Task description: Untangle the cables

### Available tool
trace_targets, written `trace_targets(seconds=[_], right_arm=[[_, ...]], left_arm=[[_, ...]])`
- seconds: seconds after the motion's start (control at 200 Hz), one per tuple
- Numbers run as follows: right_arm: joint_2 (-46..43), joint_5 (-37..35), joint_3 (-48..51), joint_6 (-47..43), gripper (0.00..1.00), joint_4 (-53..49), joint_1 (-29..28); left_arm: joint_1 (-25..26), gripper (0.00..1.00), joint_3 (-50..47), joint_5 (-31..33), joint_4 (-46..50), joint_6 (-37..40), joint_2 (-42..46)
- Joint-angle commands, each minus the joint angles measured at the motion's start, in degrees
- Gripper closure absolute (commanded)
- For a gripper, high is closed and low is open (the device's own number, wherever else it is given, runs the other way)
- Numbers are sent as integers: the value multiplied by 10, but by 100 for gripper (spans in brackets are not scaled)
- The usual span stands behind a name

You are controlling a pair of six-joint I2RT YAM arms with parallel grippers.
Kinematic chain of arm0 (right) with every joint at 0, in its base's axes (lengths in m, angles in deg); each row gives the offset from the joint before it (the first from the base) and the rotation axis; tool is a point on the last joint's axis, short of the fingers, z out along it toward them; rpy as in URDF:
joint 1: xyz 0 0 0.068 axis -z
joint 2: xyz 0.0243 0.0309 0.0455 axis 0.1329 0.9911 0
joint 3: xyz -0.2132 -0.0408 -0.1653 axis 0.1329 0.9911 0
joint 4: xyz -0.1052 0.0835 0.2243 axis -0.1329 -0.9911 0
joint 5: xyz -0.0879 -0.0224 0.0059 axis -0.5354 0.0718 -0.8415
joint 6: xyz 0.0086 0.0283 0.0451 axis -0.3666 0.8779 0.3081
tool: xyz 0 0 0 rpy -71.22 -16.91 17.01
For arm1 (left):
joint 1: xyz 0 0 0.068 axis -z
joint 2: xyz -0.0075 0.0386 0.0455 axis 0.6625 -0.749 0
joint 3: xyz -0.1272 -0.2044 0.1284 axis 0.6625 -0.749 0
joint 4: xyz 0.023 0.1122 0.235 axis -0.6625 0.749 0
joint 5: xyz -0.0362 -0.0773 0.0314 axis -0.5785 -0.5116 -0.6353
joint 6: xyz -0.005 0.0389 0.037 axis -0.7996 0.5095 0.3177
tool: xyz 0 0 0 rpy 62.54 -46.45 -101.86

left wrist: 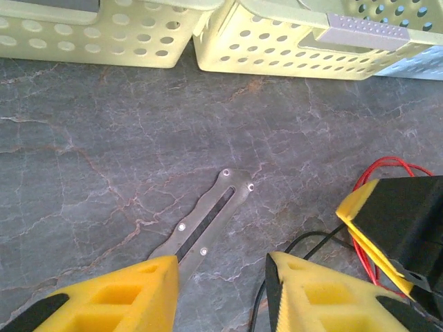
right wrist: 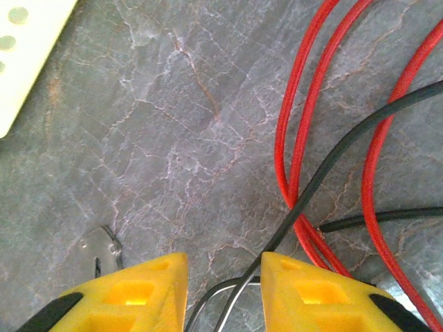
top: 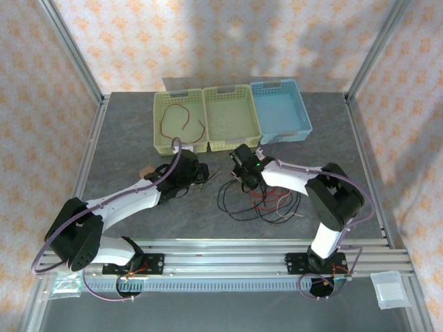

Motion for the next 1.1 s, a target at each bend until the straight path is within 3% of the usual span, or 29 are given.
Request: trace_targets(seconds=[0.0, 0.456, 0.866, 1.096], right_arm=[[14, -15, -18, 7, 66, -2, -4], [43, -21, -34, -2, 67, -6, -3], [19, -14, -44, -12, 95, -5, -3], [-66, -15, -46, -26, 100, -16, -3]], left_arm=[[-8, 61, -5, 3, -9, 3, 15], [-44, 60, 75, 26, 56, 27, 81], [-60, 60, 99, 14, 64, 27, 83], [-60, 56, 85, -49, 14, 49, 55]])
